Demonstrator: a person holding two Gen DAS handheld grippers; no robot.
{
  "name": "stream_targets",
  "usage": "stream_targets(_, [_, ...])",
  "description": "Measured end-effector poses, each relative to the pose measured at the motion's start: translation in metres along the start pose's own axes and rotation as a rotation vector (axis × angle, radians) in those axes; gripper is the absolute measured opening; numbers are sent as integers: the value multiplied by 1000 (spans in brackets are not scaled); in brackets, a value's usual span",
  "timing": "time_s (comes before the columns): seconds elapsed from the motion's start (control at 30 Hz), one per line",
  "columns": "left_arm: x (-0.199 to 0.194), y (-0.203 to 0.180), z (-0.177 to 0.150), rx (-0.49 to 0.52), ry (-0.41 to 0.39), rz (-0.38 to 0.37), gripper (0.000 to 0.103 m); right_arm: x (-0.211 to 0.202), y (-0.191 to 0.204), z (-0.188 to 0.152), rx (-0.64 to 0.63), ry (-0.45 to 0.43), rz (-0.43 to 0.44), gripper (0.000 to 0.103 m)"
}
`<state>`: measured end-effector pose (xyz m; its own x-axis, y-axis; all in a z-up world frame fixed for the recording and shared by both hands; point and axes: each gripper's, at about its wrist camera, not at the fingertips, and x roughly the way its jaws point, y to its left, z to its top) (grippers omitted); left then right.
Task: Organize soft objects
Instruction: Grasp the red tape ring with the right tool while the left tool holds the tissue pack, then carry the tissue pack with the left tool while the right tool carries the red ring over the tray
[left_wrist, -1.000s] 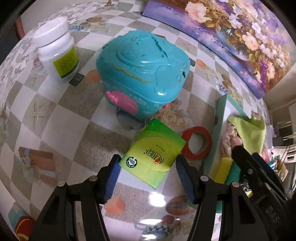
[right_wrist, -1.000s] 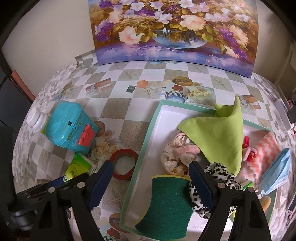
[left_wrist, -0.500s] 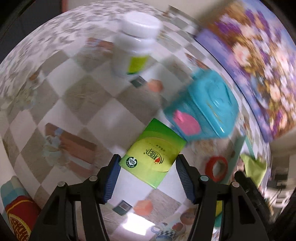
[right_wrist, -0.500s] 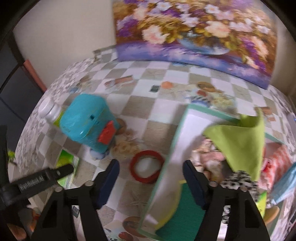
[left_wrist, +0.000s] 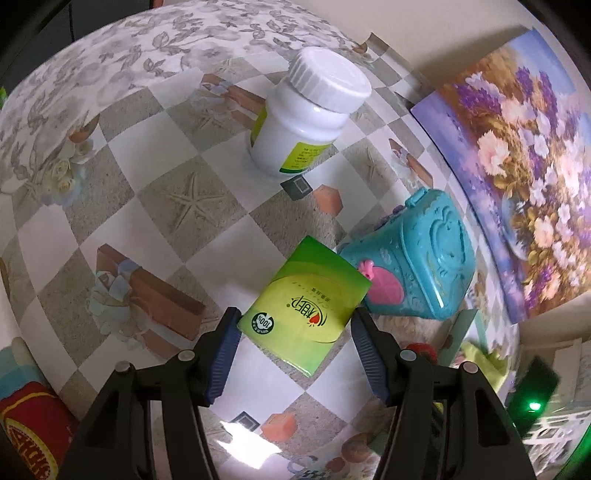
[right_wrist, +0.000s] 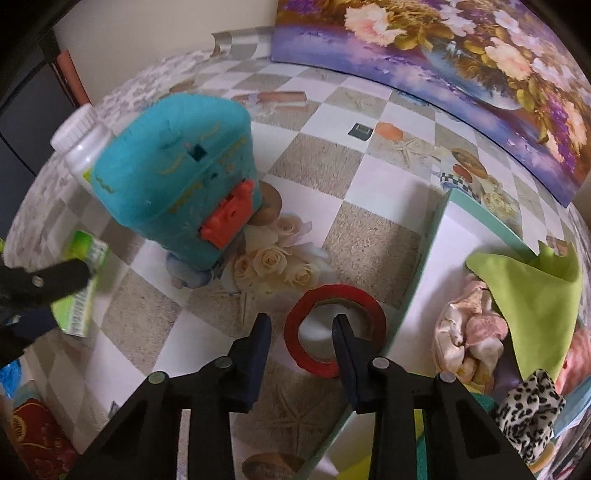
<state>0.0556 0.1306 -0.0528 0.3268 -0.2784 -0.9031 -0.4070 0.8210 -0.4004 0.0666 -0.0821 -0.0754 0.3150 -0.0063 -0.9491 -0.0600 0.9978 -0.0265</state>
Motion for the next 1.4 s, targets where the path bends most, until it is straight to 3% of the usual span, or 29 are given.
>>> stream_targets(0.2, [-4,0,4,-16,-16,-18,63,6,1,4,-5,-2,-22,34])
stream_targets(0.27, [-4,1,4,-26,-9,-22,63,7,2,6,-4,-6,-22,31])
stream_targets(0.33, [-3,1,4,-33,-4,-27,63,8,3,6,-7,-9,-23,18])
stream_targets(0.43, [-2,-1,3,-28,-1,-37,63,7,6,5,-12,-5,-10,13])
stream_targets(0.67, [-3,-4,4,-28,-5,-51,63,0,6,3,17,-5,56,12])
stream_targets(0.9, [-9,-10,6,2,-35,-52,63,-34,-2,4,51,-81,100,12])
stream_targets(1.4, [-37,-30,4,85,-175,-16,63,-102,-32,-16,167,-208,52,12])
